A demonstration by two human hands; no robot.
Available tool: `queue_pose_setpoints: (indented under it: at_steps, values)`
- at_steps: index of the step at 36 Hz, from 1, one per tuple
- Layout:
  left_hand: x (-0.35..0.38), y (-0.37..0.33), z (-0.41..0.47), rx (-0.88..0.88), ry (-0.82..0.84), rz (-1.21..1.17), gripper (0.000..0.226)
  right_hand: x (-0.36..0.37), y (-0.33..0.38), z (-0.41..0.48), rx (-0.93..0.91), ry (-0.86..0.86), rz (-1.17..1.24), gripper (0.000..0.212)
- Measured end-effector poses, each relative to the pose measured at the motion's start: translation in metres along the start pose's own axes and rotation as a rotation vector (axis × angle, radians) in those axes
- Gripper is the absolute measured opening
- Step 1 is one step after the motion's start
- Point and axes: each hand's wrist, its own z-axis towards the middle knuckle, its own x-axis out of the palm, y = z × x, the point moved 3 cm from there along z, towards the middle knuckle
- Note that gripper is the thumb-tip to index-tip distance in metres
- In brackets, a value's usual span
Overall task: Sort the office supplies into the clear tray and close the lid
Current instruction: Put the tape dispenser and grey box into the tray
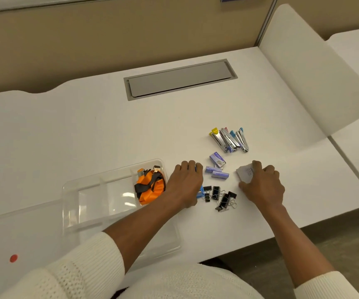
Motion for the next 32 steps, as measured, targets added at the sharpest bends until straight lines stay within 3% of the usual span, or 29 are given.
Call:
queue_pose_setpoints:
  at_steps: [14,19,32]
  values:
    - [-0.026,0.004,-0.014,-0.028,-0.138,-0.183,0.090,-0.012,0.005,0.013,0.071,0.067,0.027,0.076]
    - [-0.046,0.018,-0.036,-0.048,-0.214,-0.345,0.097,-0.040,0.010,0.011,0.099,-0.013,0.110,0.071]
    - [-0.067,0.112,-0.142,-0.246,-0.418,-0.534,0.099,-0.090,0.104,-0.039,-0.128,-0.117,0.282,0.067]
